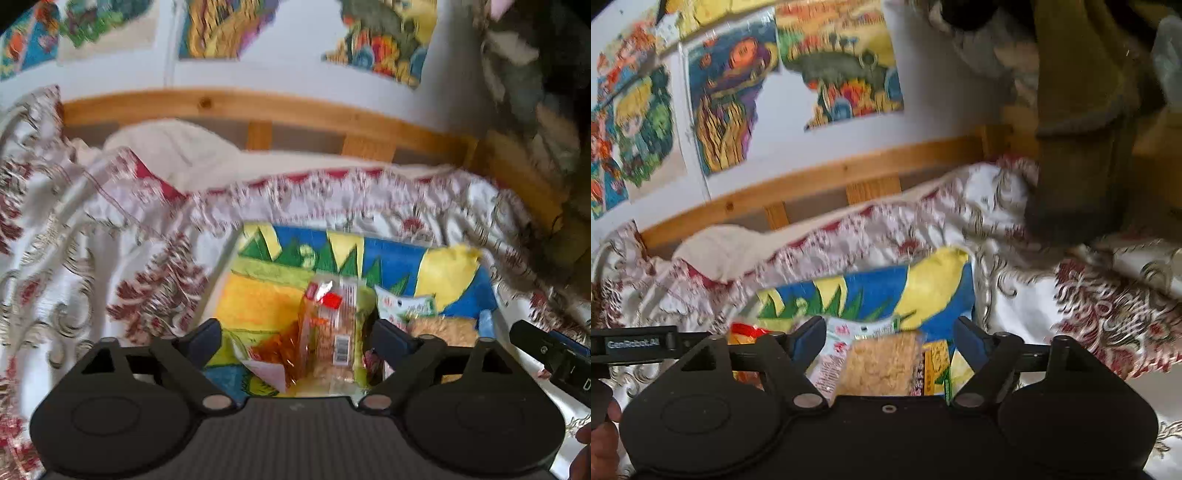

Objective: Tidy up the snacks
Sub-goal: 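Open both tools over the tray and lift them back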

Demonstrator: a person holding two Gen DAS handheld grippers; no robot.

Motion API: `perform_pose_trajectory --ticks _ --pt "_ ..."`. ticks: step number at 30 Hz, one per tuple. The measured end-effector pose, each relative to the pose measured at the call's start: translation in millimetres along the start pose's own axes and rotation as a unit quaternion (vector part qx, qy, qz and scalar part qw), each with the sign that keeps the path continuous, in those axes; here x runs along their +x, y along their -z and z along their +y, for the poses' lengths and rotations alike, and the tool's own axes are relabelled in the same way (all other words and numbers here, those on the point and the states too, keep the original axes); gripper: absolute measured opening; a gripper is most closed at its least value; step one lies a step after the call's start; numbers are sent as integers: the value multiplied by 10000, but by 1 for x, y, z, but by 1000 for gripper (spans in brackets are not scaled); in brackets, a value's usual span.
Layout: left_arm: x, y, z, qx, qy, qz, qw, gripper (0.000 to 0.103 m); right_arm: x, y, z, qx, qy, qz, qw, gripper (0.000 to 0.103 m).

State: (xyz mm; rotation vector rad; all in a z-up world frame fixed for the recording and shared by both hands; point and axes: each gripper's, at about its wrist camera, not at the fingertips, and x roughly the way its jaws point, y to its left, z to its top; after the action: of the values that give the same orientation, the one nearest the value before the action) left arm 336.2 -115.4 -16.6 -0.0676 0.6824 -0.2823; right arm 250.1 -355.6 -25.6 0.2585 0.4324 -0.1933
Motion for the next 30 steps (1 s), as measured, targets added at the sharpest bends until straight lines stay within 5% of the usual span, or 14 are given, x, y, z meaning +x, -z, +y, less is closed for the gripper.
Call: perform_pose_trajectory --ticks 5,10,23,30 --pt "-46 5 3 57 -199 -622 9978 102 -42 -1 6 -41 -132 -349 9993 90" --pt "-94 21 7 226 -319 -841 9957 102 -87 3 12 -129 -430 -610 9971 98" --pt "-198 86 18 649 -368 -892 9932 102 -196 45 35 -293 -452 -1009 9934 102" --pt "-221 113 35 549 -424 -479 9964 102 -229 69 40 -337 -466 -877 9945 102"
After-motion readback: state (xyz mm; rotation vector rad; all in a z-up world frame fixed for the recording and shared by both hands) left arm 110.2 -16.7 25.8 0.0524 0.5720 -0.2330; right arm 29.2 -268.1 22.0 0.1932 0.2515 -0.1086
